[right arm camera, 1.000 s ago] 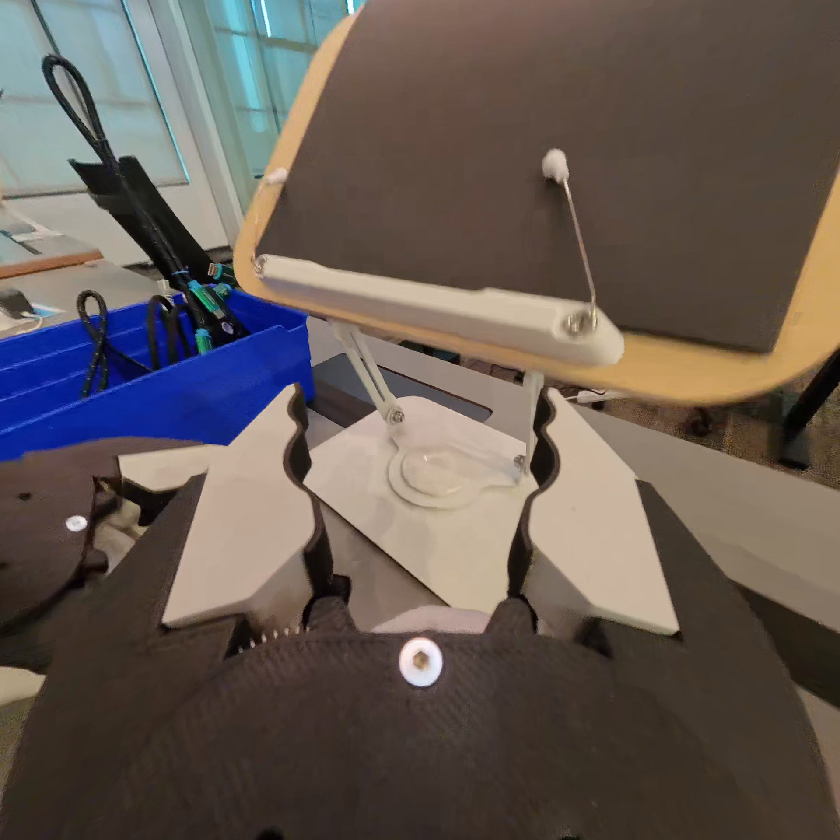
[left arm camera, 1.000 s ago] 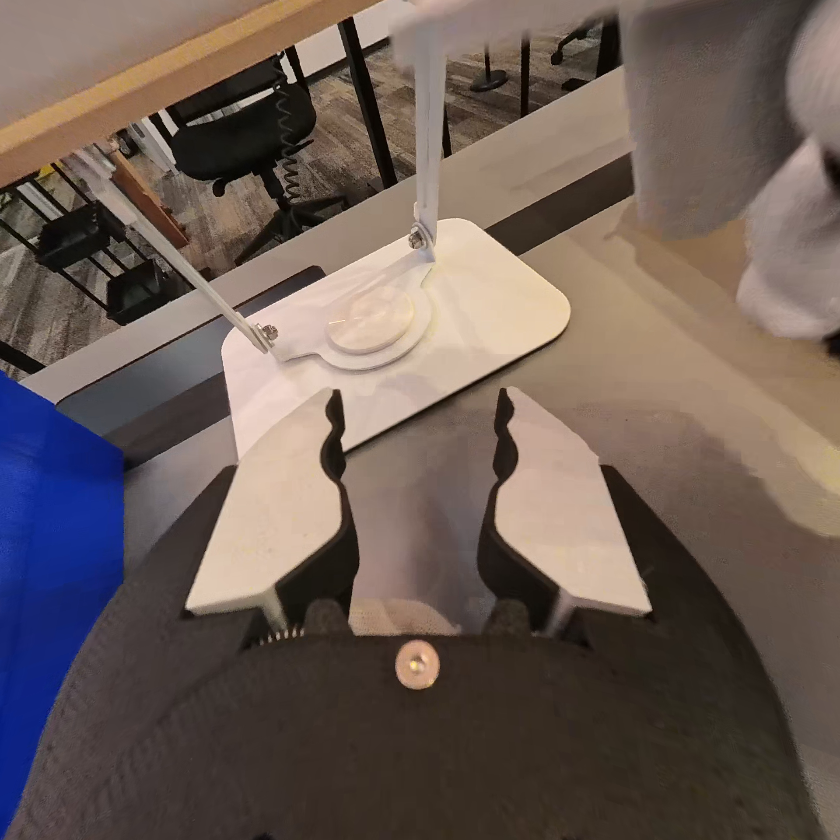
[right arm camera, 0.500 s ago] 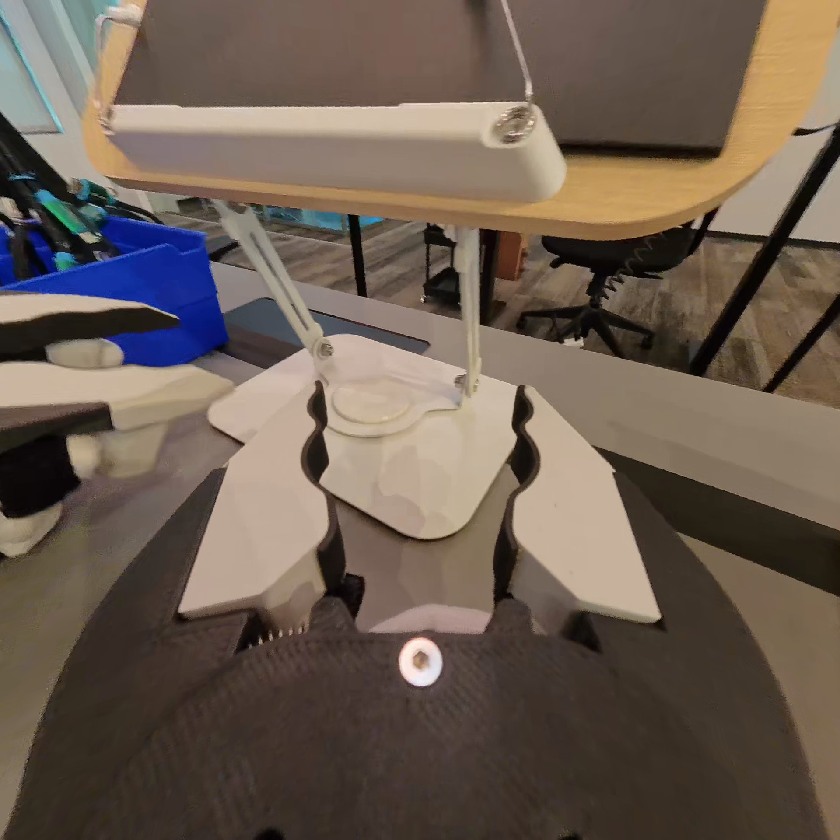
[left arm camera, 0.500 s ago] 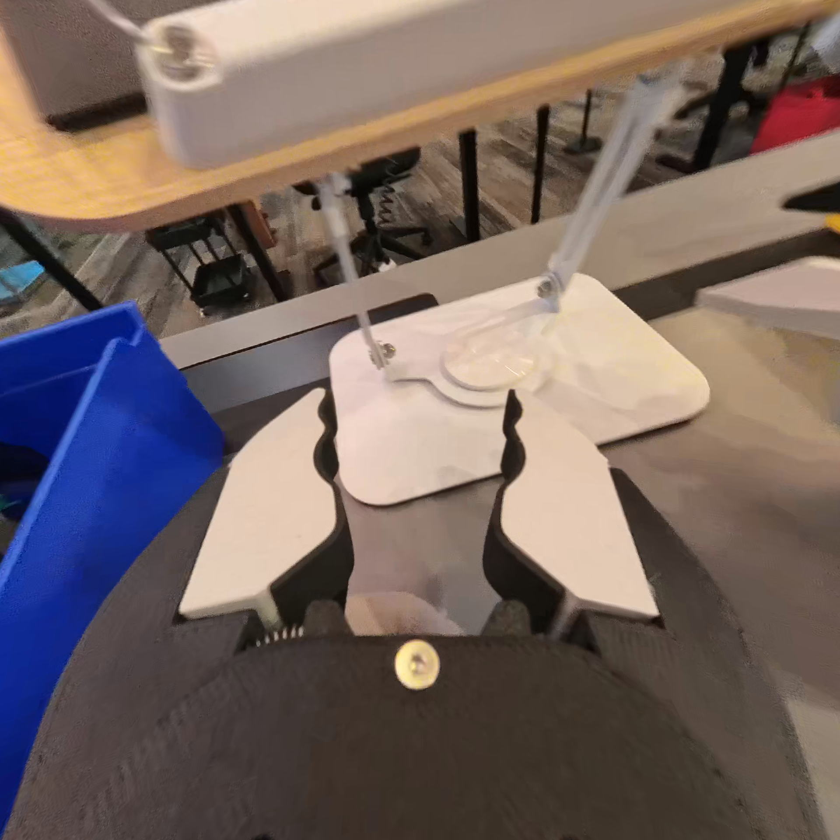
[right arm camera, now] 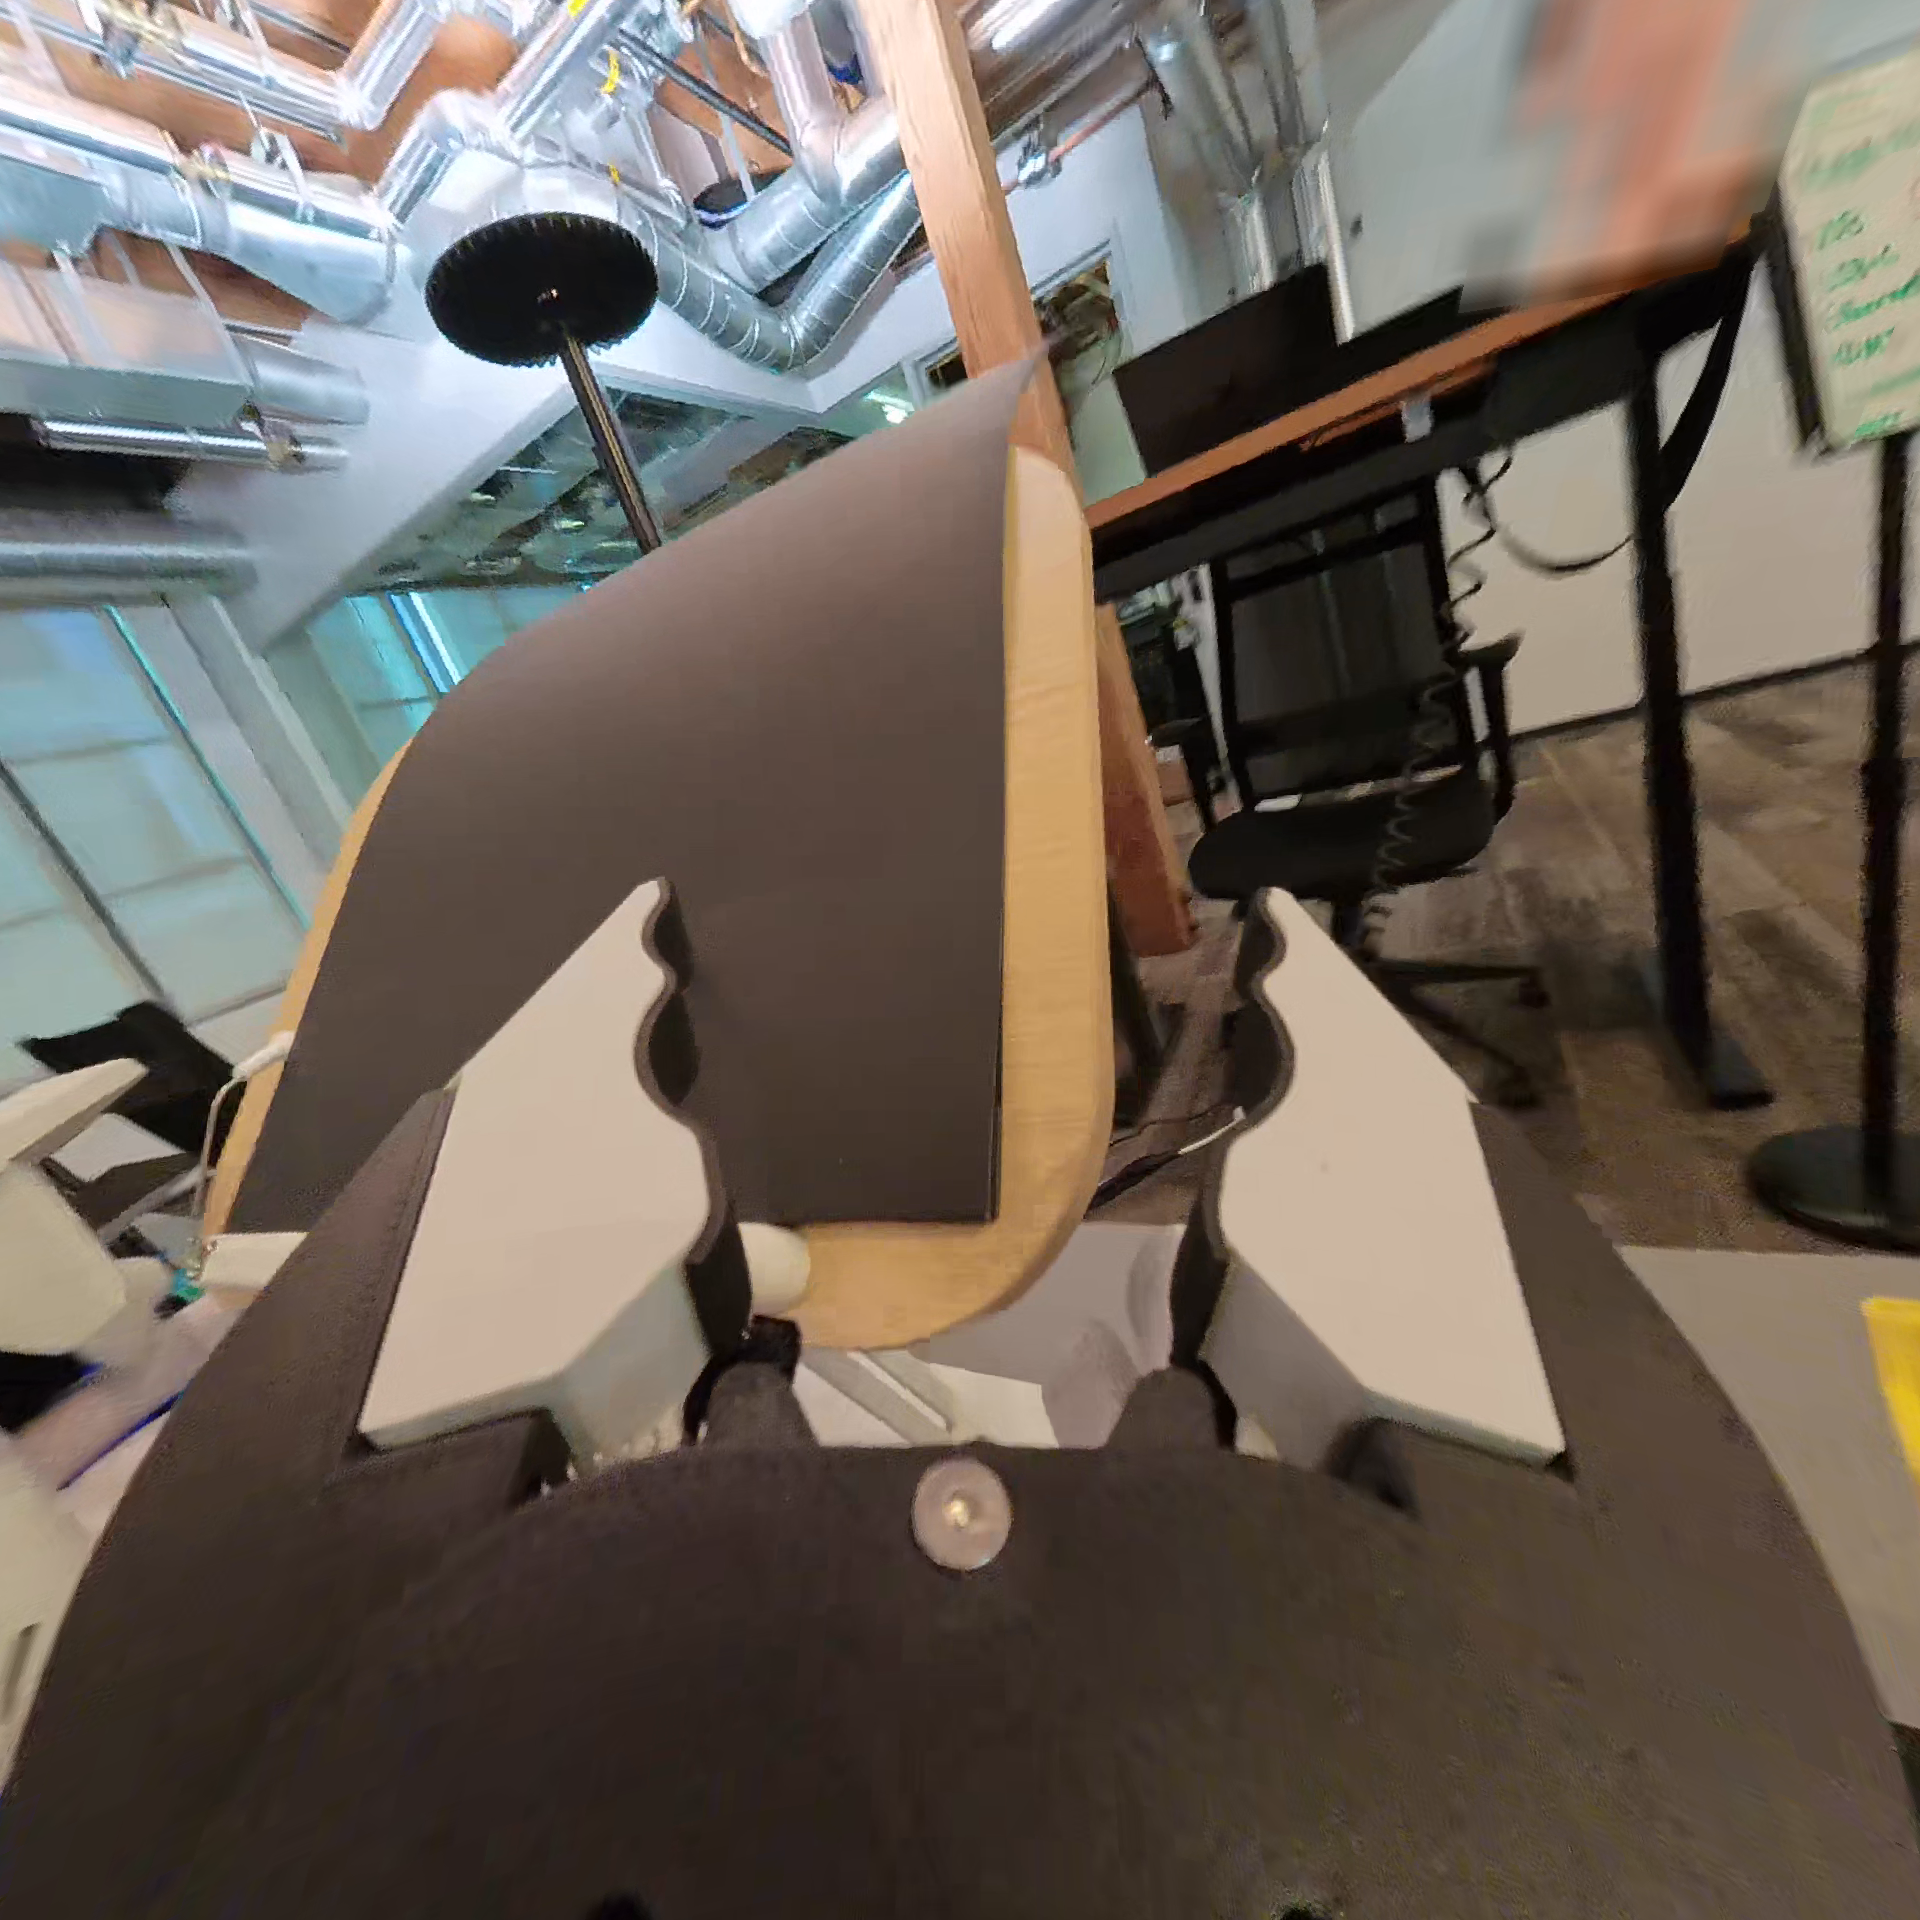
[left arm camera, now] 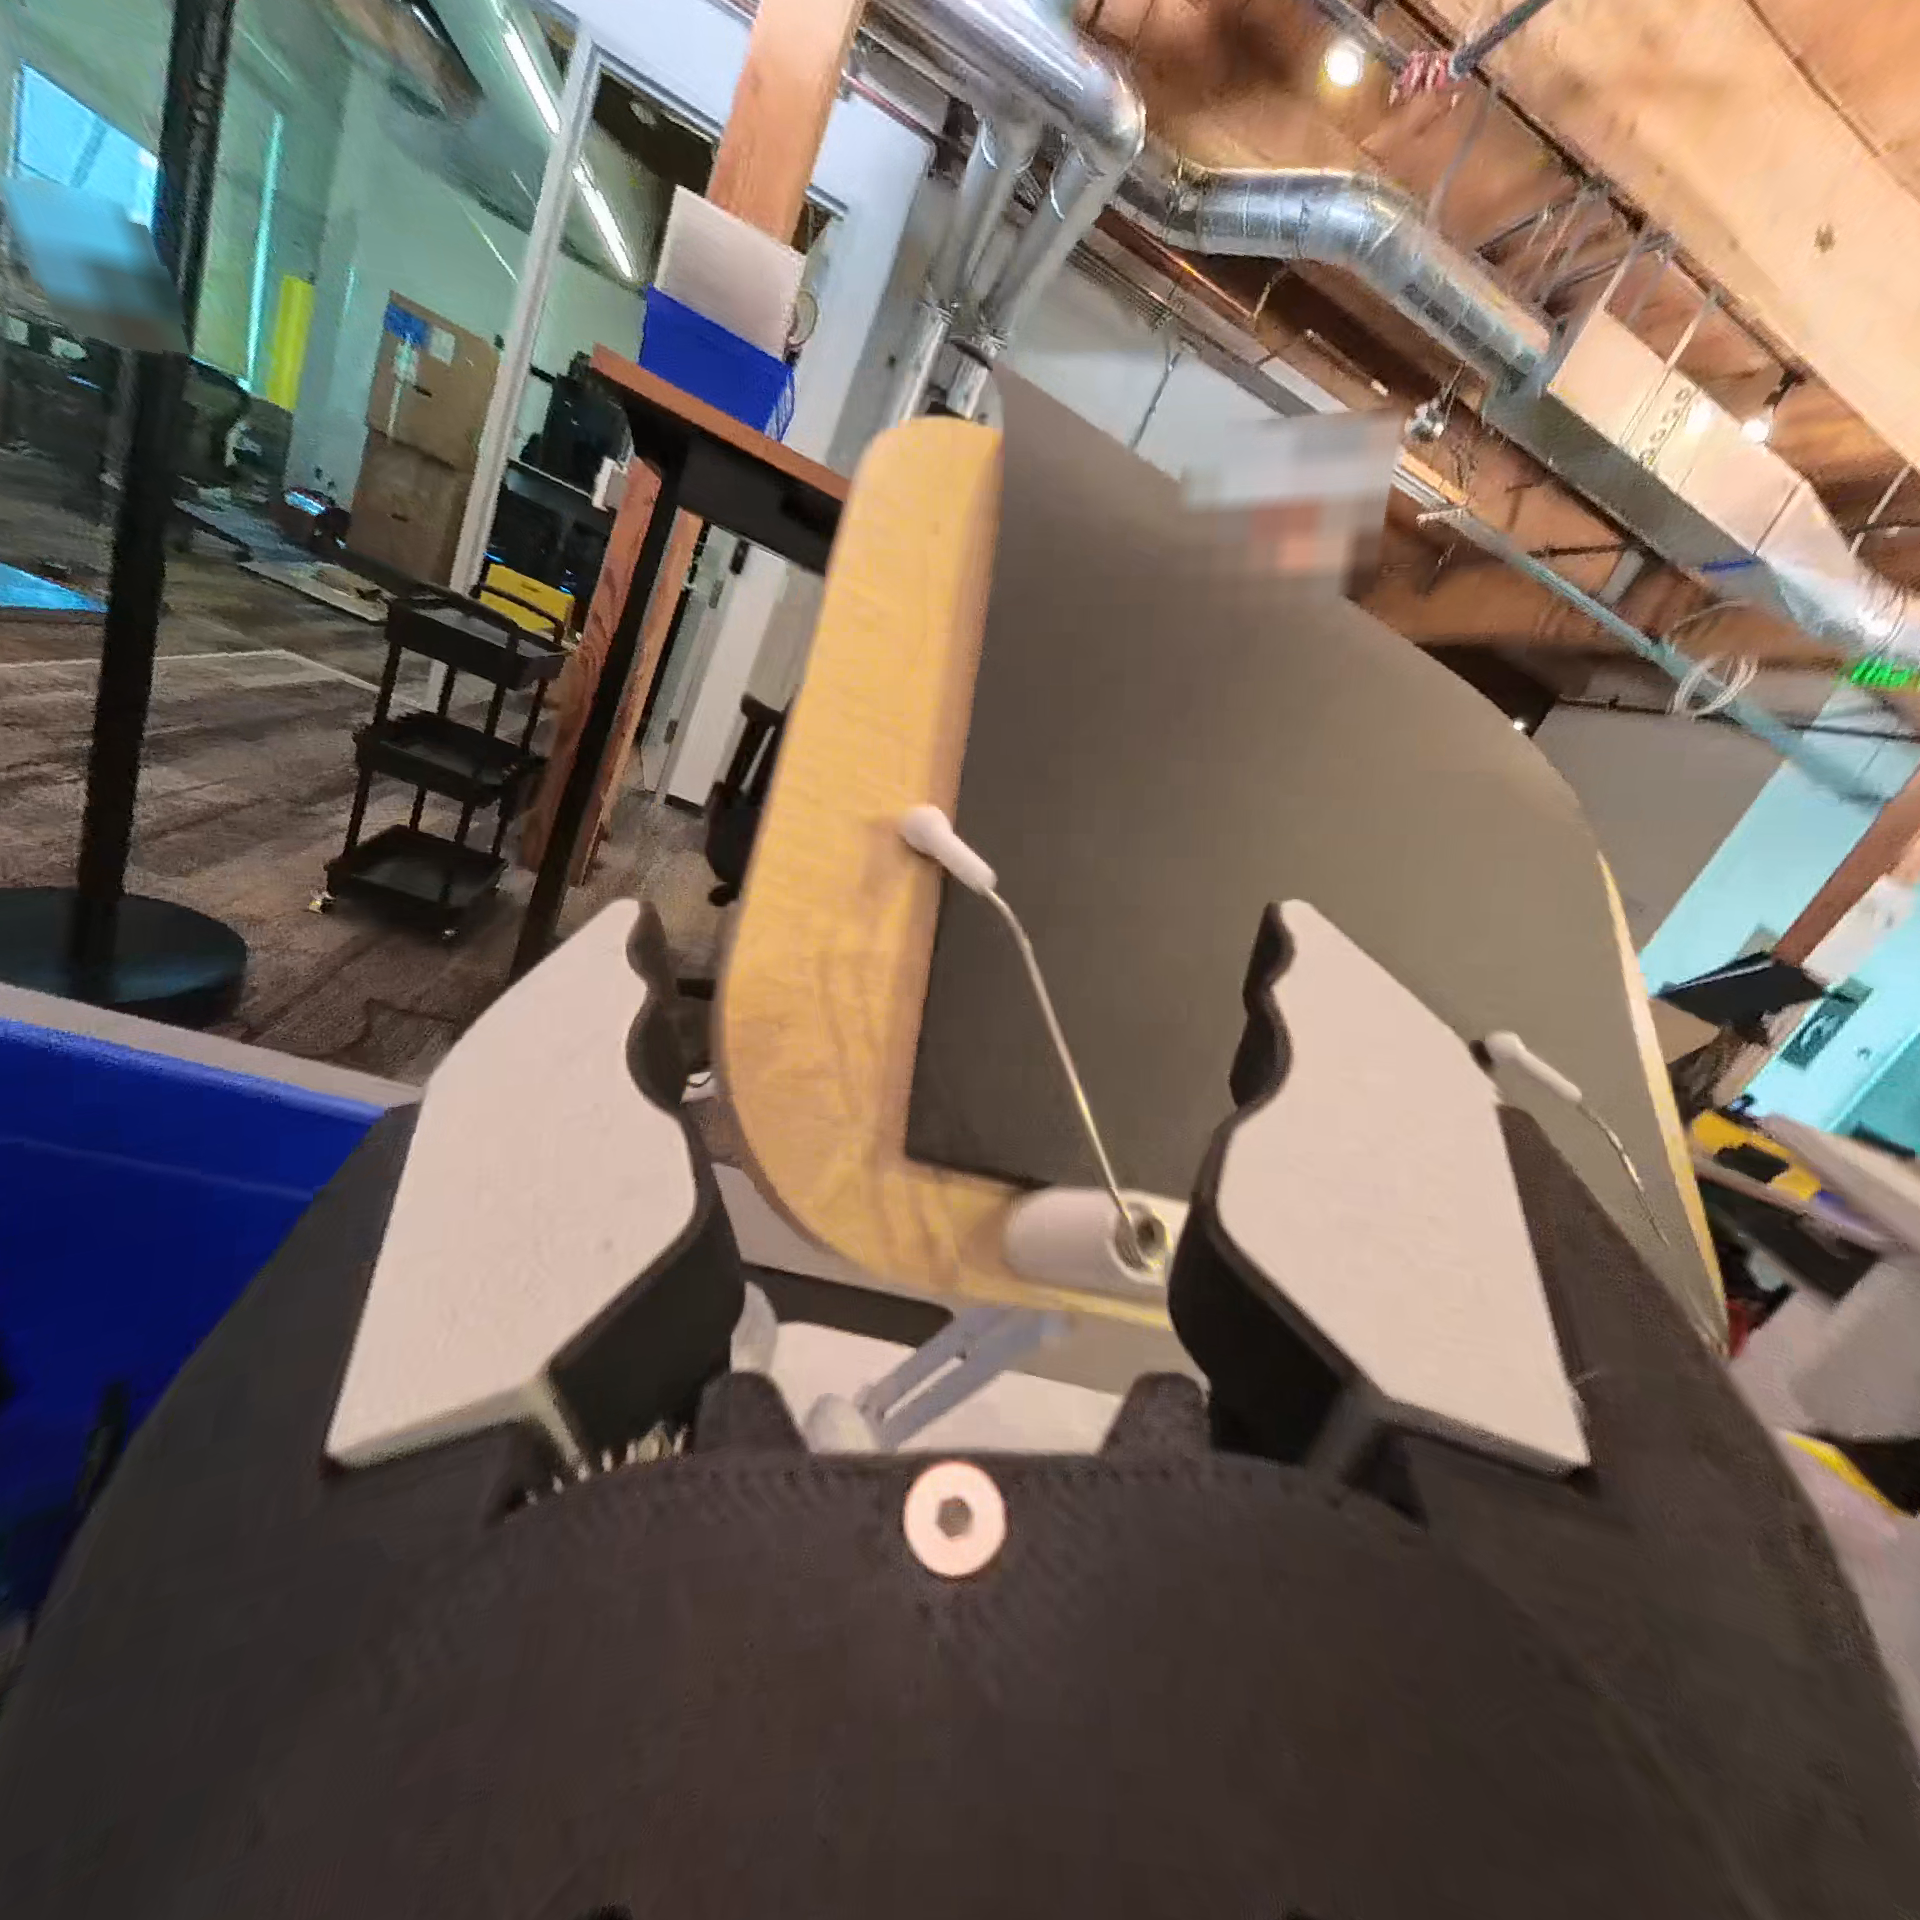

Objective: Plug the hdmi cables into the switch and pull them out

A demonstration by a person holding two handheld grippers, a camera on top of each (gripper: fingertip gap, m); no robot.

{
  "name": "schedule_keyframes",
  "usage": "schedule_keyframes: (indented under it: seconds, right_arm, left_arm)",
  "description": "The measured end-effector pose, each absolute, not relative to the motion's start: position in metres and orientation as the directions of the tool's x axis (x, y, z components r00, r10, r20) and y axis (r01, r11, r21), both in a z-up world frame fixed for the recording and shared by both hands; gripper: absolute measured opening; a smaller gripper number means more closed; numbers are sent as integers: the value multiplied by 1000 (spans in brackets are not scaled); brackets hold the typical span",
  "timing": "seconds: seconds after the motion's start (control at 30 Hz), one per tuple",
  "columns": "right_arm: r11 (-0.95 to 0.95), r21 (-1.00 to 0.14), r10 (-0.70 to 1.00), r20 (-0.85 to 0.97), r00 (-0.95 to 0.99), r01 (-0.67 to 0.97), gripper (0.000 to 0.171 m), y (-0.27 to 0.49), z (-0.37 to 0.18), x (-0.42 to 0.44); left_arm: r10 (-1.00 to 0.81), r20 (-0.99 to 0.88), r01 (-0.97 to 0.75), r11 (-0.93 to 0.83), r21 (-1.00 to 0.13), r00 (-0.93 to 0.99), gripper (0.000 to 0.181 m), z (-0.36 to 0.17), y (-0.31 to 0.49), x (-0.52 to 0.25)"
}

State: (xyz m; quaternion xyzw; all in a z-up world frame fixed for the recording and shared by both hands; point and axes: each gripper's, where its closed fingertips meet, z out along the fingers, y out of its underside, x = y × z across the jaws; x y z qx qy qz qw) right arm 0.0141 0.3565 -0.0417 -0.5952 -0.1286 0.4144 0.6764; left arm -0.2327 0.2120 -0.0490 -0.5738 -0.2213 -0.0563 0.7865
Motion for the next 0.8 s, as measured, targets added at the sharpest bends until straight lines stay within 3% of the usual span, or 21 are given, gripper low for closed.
schedule_keyframes:
  seconds: [0.07, 0.1, 0.23, 0.33, 0.4, 0.67, 0.8]
  right_arm:
    - [-132, -880, 723, -401, 563, -457, 92, 365, -48, 5]
    - [-161, -856, 734, -437, 520, -492, 74, 366, -48, 1]
    - [-184, -837, 707, -478, 522, -516, 42, 376, -53, 3]
    - [-185, -840, 707, -474, 525, -509, 39, 377, -53, 4]
    - [-171, -847, 710, -460, 533, -503, 41, 378, -51, 8]
    - [-178, -842, 694, -474, 542, -509, 40, 389, -50, 49]
    - [-90, -905, 674, -362, 644, -415, 46, 382, -47, 53]
  left_arm:
    - [60, 461, 414, 348, -841, 886, 88, -42, 220, -237]
    - [17, 512, 479, 332, -813, 859, 88, -43, 226, -241]
    - [28, 594, 553, 329, -765, 804, 44, -47, 229, -265]
    - [49, 601, 550, 347, -759, 798, 12, -47, 224, -270]
    - [51, 584, 535, 345, -771, 810, 3, -46, 225, -266]
    - [-15, 514, 485, 354, -800, 858, 1, -43, 232, -218]
    - [-32, 498, 477, 344, -809, 867, 7, -42, 230, -222]
